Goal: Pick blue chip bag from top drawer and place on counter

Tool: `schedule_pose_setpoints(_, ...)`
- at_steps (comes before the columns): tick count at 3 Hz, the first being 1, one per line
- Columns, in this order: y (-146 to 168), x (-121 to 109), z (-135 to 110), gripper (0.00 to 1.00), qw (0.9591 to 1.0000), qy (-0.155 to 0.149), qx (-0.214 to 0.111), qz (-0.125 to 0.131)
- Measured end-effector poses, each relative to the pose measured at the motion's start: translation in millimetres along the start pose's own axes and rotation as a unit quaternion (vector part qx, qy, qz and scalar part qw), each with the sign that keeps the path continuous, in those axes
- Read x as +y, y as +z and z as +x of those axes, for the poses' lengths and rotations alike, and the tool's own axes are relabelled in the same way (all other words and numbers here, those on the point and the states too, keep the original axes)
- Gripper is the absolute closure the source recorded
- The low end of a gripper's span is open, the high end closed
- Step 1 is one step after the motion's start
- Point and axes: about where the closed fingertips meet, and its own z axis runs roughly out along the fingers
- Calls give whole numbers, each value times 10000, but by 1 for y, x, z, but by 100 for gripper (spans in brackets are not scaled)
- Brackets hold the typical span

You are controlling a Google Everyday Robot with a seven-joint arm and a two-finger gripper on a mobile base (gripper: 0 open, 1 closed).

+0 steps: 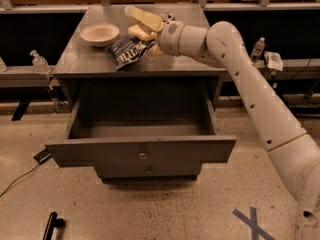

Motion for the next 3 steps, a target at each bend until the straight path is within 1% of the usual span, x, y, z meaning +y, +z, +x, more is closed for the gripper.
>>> schedule_pose_setpoints(1,-30,-29,17,0,9988,-305,351,160)
schedule_pose_setpoints(2,-67,-54,33,0,9952,-539,779,250)
schedule_pose_setpoints(3,-79,-57,38,0,9939,-583,899,250)
